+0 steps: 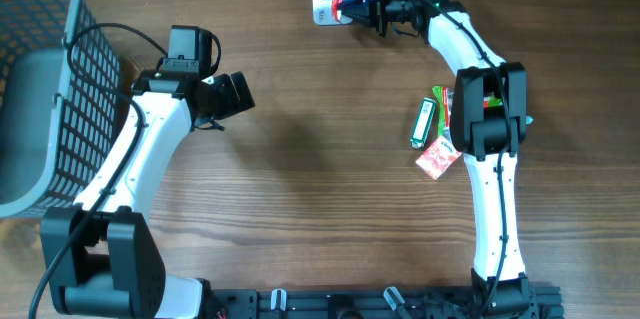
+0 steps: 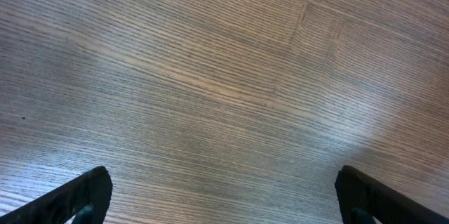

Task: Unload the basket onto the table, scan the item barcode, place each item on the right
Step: 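Hold the stick snack's barcode in front of the white scanner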

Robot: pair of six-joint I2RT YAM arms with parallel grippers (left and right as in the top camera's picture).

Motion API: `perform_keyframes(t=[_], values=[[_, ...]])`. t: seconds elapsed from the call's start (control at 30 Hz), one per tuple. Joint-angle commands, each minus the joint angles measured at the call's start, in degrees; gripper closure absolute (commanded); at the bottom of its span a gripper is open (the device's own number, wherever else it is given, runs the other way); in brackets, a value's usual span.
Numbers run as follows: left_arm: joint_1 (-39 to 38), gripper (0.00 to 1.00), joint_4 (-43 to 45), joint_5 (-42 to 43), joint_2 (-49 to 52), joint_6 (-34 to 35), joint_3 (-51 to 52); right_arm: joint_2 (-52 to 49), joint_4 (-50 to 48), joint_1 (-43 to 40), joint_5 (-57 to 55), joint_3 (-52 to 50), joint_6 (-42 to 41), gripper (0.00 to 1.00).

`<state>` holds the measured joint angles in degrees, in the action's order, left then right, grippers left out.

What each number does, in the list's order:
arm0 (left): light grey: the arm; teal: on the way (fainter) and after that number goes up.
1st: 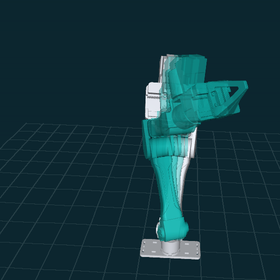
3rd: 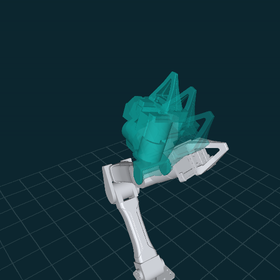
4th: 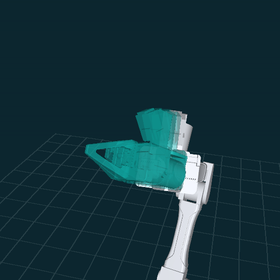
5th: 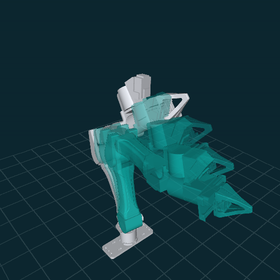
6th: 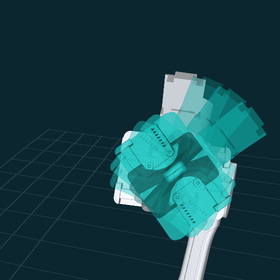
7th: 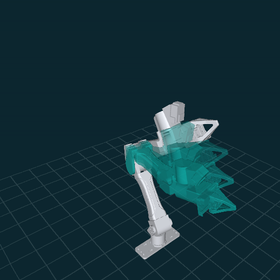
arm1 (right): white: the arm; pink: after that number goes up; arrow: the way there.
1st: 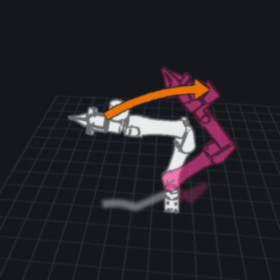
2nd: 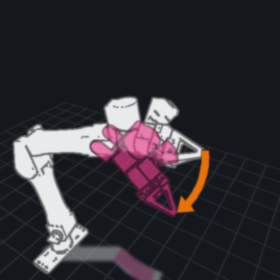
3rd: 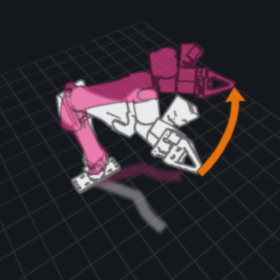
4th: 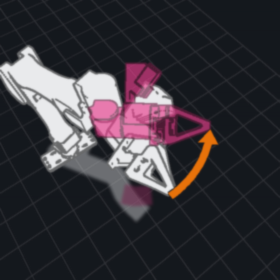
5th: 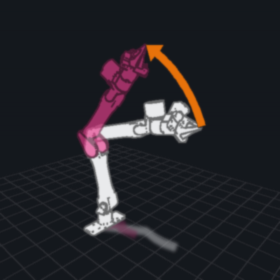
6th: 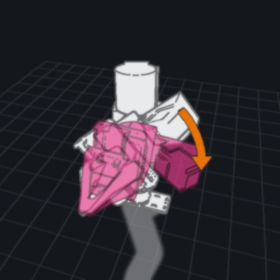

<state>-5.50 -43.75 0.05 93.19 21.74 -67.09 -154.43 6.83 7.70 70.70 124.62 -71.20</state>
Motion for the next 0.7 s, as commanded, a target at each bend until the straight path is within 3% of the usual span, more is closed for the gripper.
perform_keyframes(t=[0.0, 0.17, 0.3, 0.33, 0.4, 0.53, 0.67], values=[[0.1, 0.0, 0.0, -0.1, 0.3, -0.3, -0.2, -0.3, -0.2, 0.1, 2.6, 0.5, 0.5, 0.96], [0.1, 0.0, 0.0, -0.1, 0.3, -0.3, -0.2, 3.7, 7.3, 0.5, -3.1, 0.5, 10.2, 0.96], [0.1, 0.0, 0.0, -0.1, 0.3, -0.3, -0.2, 13.0, 22.5, 0.9, -7.3, 0.5, 26.9, 0.96], [0.1, 0.0, 0.0, -0.1, 0.3, -0.3, -0.2, 16.7, 30.3, 0.9, -7.0, 0.5, 34.6, 0.96], [0.1, 0.0, 0.0, -0.1, 0.3, -0.3, -0.2, 20.2, 39.5, 0.9, -9.4, 0.5, 42.2, 0.96], [0.1, 0.0, 0.0, -0.1, 0.3, -0.3, -0.2, 27.7, 62.9, 0.8, -32.9, 0.5, 54.8, 0.95], [0.1, 0.0, 0.0, -0.1, 0.3, -0.3, -0.2, 29.8, 76.4, 0.9, -55.1, 0.5, 54.6, 0.96]])
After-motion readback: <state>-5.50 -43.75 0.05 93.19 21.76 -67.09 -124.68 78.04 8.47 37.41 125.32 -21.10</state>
